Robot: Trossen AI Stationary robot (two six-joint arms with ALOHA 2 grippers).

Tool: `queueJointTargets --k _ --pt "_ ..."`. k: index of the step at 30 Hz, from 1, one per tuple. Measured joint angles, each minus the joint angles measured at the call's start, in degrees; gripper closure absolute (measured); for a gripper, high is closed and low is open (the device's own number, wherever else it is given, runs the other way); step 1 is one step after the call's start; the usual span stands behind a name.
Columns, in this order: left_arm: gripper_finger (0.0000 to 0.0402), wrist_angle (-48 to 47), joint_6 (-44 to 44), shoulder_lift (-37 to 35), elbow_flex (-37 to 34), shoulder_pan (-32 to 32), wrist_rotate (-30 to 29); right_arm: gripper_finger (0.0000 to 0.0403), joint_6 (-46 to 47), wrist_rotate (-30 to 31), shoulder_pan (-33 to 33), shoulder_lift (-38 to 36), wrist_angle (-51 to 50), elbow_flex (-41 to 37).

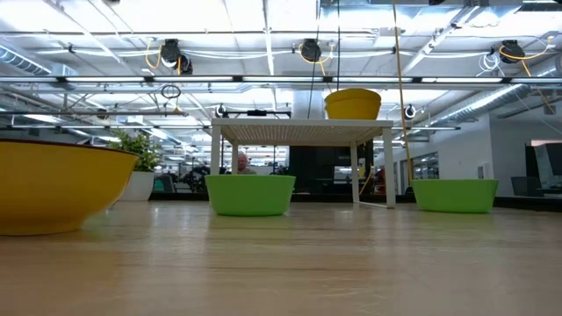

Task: Pick & Place Mini bowls
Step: Stack the blue and yellow patterned bowl on top of the blue and yellow patterned bowls on the shelf

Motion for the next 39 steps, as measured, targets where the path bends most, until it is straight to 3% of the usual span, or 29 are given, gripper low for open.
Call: queueJointTargets --k 3,8,10,13,19,27,34,39 --pt "0.019 -20.0 0.3 12.8 19.2 -1.1 0.5 0.0218 0.0 0.0 0.0 0.0 -0.2 0.0" --pt "0.019 -60.7 -9.6 34.4 53.8 -1.5 0.4 0.0218 0.0 0.0 0.0 -1.2 -1.6 0.0" --pt "0.019 -71.5 -11.4 41.8 63.6 -1.5 0.4 0.0218 0.1 0.0 0.0 -2.0 -2.0 0.0" --pt "0.019 -81.9 -15.6 51.1 71.8 -2.0 0.5 0.0218 0.7 0.0 0.0 -2.8 -3.0 0.0" --pt "0.019 -96.6 -18.5 63.9 72.5 -3.7 2.6 0.0218 3.1 0.0 0.0 -3.2 -4.7 0.0" --pt "0.019 -94.2 -17.0 72.8 61.5 -5.1 12.0 0.0218 3.3 0.0 0.0 -3.2 -4.8 0.0" --pt "0.019 -92.8 -28.9 71.0 51.5 -8.3 17.5 0.0218 4.5 0.0 0.0 -3.2 -4.9 0.0" --pt "0.019 -89.9 -41.8 66.3 45.2 -11.5 16.3 0.0218 4.8 0.0 0.0 -3.2 -4.9 0.0"
